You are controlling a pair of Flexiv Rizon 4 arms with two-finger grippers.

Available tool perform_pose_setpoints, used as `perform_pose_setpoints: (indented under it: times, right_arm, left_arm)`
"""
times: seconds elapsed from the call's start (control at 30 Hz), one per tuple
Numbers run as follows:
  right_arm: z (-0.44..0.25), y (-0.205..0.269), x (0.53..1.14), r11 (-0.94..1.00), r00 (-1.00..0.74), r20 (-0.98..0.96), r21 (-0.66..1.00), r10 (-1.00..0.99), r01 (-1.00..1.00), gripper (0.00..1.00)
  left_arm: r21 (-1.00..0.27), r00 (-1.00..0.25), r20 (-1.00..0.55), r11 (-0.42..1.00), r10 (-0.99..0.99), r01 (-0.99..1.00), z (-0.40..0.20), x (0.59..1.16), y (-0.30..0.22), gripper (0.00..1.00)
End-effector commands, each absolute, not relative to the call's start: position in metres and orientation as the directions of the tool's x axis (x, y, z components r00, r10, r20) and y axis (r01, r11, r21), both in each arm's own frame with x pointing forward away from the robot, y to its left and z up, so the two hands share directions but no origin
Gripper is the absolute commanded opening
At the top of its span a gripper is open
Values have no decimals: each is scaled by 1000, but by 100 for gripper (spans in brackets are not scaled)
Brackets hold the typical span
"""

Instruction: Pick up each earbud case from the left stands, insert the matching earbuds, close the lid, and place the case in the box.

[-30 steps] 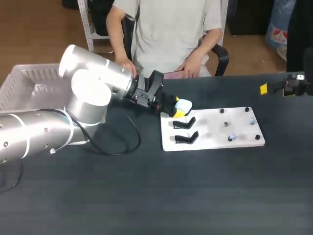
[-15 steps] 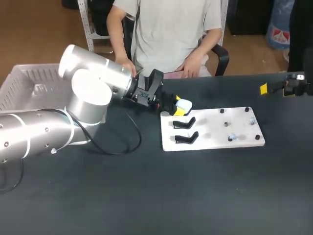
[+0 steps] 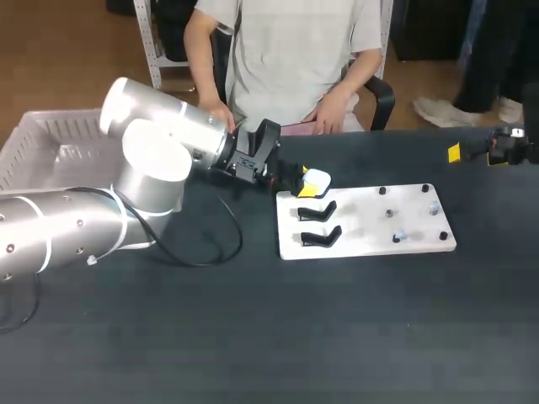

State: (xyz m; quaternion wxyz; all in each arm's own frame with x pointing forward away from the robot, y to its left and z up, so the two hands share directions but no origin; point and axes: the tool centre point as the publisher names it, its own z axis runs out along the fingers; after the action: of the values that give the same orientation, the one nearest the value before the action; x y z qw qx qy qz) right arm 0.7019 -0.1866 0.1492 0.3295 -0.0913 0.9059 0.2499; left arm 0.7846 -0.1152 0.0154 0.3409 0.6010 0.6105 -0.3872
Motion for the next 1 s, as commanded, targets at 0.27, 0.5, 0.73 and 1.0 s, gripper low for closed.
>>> perform_pose_setpoints:
  times: [0.27, 0.5, 0.73, 1.0]
  right_arm:
    - [150, -187, 702, 859, -767, -642, 391, -1, -329, 100]
    - [150, -187, 702, 859, -767, -642, 391, -1, -329, 100]
    - [150, -187, 702, 859, -767, -642, 391, -1, -329, 100]
    - [150, -187, 702, 859, -767, -642, 391, -1, -329, 100]
  left_arm:
    - [-26, -20, -913, -9, 407, 1000, 36, 777, -103, 0]
    - [-22, -25, -951, 13, 309, 1000, 77, 764, -89, 0]
    - [31, 28, -983, 16, 179, 999, 123, 739, -82, 0]
    - [80, 77, -994, 31, 81, 996, 151, 718, -83, 0]
